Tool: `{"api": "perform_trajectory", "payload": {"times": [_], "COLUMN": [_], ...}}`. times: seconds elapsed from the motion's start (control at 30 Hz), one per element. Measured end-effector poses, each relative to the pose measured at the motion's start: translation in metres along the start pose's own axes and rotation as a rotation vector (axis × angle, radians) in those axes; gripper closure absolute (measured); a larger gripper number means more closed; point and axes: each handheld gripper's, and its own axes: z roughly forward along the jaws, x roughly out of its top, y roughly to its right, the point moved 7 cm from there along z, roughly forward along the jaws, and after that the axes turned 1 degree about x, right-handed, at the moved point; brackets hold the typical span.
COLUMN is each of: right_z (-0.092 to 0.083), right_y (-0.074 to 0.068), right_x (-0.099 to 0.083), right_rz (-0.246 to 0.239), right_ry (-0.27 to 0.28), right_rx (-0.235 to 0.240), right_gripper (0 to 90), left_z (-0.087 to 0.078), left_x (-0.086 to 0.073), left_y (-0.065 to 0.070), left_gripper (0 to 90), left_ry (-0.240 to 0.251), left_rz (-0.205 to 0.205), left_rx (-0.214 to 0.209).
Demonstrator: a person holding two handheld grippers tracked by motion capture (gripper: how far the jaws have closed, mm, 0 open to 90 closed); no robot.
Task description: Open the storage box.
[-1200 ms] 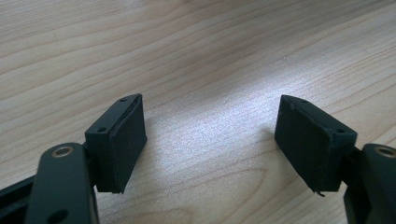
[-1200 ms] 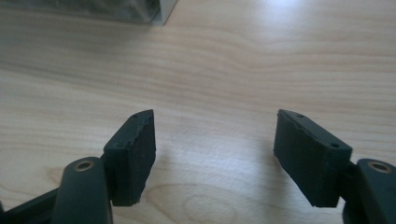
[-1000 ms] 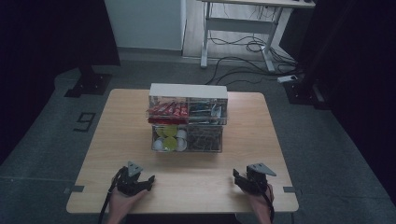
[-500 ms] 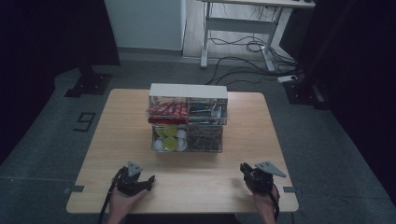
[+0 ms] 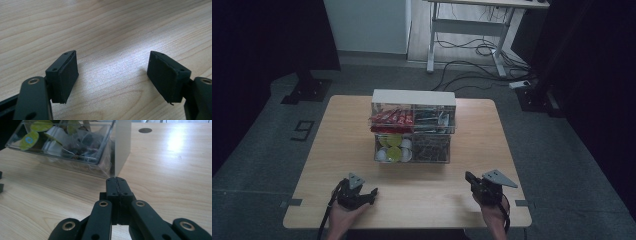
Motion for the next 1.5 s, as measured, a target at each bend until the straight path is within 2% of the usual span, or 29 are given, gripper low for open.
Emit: {"api": "perform_trajectory", "payload": {"times": [0.3,1.03,1.5], "right_z": [0.0,0.021,0.051], "right_y": [-0.009,-0.047,-0.072], "right_x": [0.008,0.025,0.028], "right_rz": [-0.009,-0.053,-0.078], "right_ry": [0.014,0.021,-0.011], "right_rx": [0.023,0.117,0.172], "right_gripper": [89.5,89.5,89.4], "left_z": [0.0,0.0,0.0], "left_x": [0.0,0.0,0.0], "left_y": [0.0,0.0,0.0], "left_gripper": [24.8,24.8,24.8], "left_ry": [0.0,0.0,0.0], "left_rz": [0.0,0.0,0.0], "left_rx": [0.0,0.0,0.0]}}
